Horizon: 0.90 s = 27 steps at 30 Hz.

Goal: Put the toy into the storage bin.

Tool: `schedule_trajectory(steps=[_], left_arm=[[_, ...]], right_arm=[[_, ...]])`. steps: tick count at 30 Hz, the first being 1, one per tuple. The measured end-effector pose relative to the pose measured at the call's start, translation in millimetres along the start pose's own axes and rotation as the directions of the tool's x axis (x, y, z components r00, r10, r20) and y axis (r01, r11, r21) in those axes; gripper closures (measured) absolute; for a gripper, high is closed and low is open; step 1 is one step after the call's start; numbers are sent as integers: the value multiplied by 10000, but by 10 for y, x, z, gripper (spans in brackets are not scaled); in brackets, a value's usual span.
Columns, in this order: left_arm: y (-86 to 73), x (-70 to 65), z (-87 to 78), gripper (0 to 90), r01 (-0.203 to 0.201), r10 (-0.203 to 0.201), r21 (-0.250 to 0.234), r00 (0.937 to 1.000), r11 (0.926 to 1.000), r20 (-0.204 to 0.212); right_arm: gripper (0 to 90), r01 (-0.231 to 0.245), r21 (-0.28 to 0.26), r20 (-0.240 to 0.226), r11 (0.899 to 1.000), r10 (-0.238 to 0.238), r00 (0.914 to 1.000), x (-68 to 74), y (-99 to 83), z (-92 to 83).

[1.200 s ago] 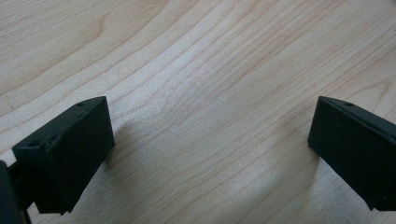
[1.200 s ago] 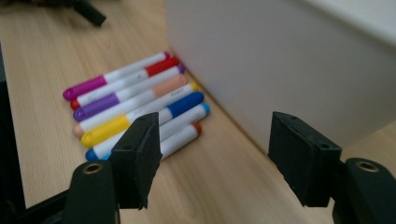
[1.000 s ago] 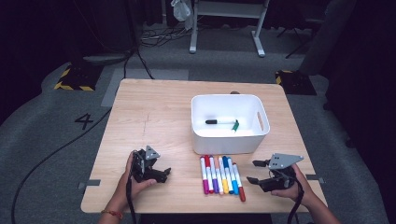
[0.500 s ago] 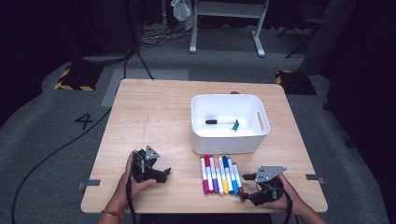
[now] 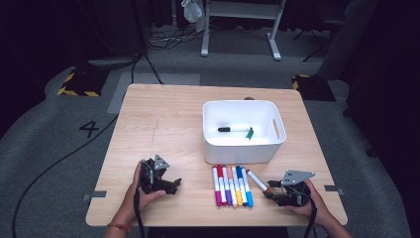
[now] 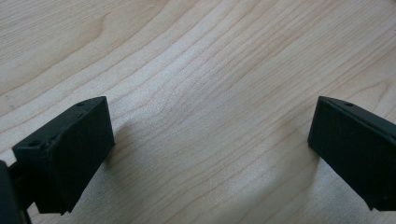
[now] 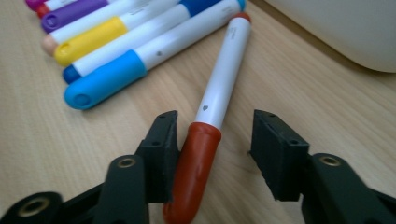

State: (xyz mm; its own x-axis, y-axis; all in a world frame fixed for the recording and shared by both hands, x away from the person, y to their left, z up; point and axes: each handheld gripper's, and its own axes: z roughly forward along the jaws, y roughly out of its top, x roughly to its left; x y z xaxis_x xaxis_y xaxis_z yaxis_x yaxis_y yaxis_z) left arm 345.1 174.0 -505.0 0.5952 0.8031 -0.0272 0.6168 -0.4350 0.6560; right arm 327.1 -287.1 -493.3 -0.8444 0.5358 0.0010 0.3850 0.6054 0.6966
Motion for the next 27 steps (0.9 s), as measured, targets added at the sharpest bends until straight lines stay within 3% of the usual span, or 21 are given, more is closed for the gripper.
schedule_trajectory(steps=[7,13,17,27], left_arm=[[0,0,0,4,1,-1,5,10000,10000,-3],[0,0,0,4,-5,5,3,10000,10000,-4],[0,0,0,4,-2,2,1,10000,10000,-8],[0,0,0,4,3,-3,3,10000,10000,0]], right_arm=[[737,-288,-215,474,9994,298,9984,-121,-46,-34],[742,-145,-118,471,9998,150,9988,-173,-60,-64],[747,-1,-341,249,9994,9,9997,-197,-39,-142],[747,1006,-1083,-56,9890,-1019,9948,-166,284,-381]])
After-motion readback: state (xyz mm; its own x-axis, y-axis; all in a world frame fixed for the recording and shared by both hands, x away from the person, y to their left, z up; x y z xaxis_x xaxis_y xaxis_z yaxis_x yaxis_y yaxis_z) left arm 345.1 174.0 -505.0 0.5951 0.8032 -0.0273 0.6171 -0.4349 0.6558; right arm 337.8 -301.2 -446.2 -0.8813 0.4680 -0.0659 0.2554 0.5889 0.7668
